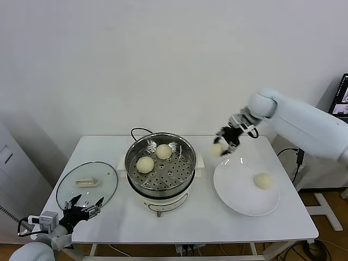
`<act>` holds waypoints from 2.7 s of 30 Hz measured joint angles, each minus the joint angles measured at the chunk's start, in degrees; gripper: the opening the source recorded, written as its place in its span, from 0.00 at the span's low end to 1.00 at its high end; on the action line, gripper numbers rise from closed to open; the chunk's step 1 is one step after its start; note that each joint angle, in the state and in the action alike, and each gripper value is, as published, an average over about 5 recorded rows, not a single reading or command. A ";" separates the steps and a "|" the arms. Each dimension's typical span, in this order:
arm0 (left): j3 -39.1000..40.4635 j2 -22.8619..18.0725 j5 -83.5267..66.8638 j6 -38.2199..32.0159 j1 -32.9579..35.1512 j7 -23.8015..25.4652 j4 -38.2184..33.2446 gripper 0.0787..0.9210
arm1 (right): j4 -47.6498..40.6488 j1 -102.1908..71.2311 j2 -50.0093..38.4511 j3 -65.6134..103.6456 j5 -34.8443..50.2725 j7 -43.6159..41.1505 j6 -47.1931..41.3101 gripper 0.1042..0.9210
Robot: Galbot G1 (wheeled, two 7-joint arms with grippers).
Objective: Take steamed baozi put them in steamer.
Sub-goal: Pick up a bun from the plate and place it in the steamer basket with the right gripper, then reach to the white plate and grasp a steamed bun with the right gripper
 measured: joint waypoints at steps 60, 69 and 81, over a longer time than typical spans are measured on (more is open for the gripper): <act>-0.31 0.25 -0.05 -0.67 0.72 0.19 0.01 0.88 | 4.20 -6.59 19.94 1.31 -17.88 -4.81 32.47 0.87; -0.41 0.34 -0.06 -0.68 0.74 0.19 -0.21 0.88 | 0.02 -3.79 18.97 5.12 -16.57 -6.02 29.58 0.88; -0.76 0.12 -0.06 -0.56 1.07 0.15 -0.74 0.88 | -10.47 1.91 12.29 5.15 -8.77 -9.21 17.58 0.88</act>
